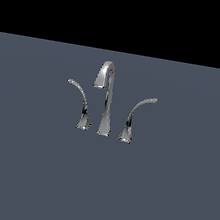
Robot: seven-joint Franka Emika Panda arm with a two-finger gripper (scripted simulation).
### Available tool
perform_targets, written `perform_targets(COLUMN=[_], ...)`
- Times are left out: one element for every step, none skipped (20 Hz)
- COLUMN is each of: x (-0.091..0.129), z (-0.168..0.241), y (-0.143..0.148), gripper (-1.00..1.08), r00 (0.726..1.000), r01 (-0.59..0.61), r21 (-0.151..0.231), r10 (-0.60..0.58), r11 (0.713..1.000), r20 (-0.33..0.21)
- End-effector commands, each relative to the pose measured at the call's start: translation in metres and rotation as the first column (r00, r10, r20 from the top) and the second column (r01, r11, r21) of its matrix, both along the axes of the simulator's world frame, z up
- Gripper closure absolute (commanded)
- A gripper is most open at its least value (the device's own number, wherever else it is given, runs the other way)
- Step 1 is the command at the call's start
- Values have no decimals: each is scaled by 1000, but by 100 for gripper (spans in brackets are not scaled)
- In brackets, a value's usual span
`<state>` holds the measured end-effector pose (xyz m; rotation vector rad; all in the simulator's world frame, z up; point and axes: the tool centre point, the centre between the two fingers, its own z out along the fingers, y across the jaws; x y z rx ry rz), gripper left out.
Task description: Turn on the faucet by rotating a designated handle.
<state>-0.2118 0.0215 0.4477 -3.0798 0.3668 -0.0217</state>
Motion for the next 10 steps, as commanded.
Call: perform_targets(x=[12, 17, 22, 27, 32, 38, 43, 48, 53, 58], z=[-12, -17, -22, -27, -31, -36, -41, -46, -51, -56], y=[3, 3, 4, 5, 5, 5, 5, 5, 5, 5], gripper=[108, 108, 108, 108, 108, 108, 108, 108, 108, 108], r00=[998, 996, 993, 989, 985, 980, 975, 968, 961, 953], r01=[66, 92, 119, 145, 172, 198, 224, 250, 276, 302], r21=[0, 0, 0, 0, 0, -1, -1, -1, -1, -2], r10=[-66, -92, -119, -145, -172, -198, -224, -250, -276, -302], r11=[998, 996, 993, 989, 985, 980, 975, 968, 961, 953], r20=[-2, -3, -4, -4, -5, -6, -7, -7, -8, -9])
